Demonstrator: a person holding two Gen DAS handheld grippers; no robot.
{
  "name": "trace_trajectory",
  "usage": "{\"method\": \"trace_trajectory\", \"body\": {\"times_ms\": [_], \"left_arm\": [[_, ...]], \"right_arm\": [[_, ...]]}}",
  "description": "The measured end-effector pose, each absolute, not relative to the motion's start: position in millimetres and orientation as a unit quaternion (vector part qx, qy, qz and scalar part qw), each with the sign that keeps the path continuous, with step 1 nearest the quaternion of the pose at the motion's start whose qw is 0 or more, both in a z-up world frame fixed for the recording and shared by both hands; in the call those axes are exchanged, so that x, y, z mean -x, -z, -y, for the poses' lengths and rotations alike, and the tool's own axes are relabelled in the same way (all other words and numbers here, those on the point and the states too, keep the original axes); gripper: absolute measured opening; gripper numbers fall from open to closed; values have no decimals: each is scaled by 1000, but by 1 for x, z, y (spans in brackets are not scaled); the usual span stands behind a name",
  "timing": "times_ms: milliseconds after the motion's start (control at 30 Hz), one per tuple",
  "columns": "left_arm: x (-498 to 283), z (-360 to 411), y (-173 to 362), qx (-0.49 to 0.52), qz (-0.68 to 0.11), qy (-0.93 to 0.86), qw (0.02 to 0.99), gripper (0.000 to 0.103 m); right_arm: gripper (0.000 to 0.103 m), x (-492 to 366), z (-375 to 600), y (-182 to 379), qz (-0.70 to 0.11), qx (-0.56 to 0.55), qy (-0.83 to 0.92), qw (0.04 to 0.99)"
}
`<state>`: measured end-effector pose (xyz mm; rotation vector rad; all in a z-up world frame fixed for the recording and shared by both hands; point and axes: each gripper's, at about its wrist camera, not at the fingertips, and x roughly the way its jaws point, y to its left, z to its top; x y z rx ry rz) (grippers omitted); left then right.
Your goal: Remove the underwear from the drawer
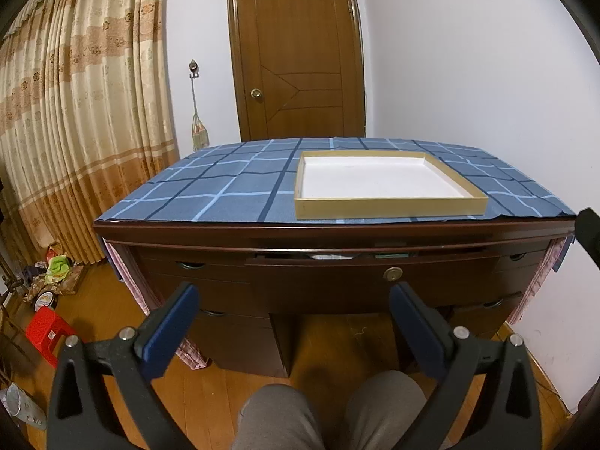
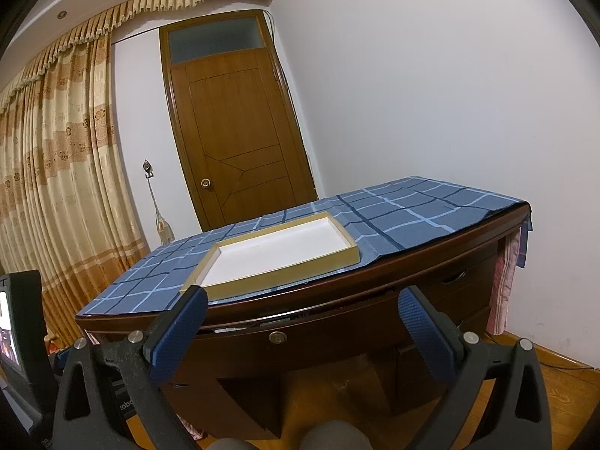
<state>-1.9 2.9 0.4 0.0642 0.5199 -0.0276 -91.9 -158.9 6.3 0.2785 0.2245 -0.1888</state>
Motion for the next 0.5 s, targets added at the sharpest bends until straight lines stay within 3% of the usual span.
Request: {"method": "trace_trajectory", "body": {"times_ms": [500], "left_arm": [[2, -3, -1, -31, -258, 14, 966, 103]], "right_arm": [[103, 90, 159, -6, -115, -142, 94, 979]]}}
